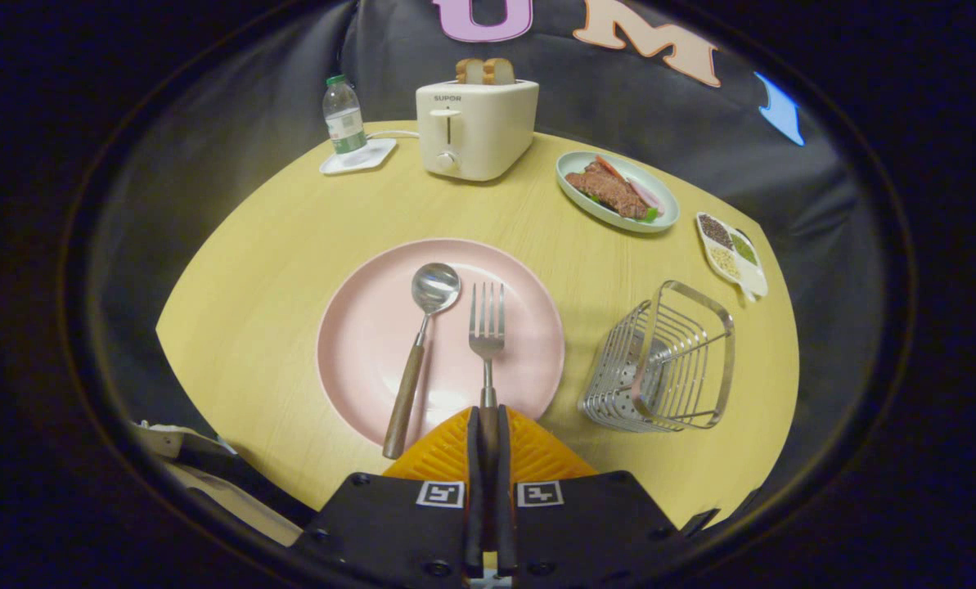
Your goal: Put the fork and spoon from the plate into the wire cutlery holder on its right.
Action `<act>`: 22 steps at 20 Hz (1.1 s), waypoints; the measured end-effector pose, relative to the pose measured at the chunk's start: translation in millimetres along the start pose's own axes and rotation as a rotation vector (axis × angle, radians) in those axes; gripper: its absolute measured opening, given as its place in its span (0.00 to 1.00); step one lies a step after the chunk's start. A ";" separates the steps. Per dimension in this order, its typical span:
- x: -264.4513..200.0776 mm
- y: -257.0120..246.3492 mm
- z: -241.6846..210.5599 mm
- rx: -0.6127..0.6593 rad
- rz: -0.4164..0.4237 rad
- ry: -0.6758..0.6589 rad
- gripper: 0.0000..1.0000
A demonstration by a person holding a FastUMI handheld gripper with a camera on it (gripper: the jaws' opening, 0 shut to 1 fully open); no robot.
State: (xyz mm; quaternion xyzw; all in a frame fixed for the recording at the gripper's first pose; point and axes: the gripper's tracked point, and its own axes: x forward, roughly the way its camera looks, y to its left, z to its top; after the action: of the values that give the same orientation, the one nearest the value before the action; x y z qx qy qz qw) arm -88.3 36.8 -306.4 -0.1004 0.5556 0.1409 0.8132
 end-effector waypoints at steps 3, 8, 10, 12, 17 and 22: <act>-15.3 -11.6 5.1 -0.041 0.012 0.004 0.09; -39.2 -29.3 11.6 -0.055 0.078 0.036 0.09; -46.4 -41.8 13.4 -0.052 0.091 0.050 0.09; -51.7 -59.5 12.5 -0.077 0.079 0.065 0.09; -61.0 -94.2 14.2 -0.111 0.071 0.091 0.10; -63.4 -125.5 10.7 -0.119 0.048 0.114 0.10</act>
State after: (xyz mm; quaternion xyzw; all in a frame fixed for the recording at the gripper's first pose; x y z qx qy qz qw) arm -57.8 -85.2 -242.6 -0.1428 0.5939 0.1872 0.7693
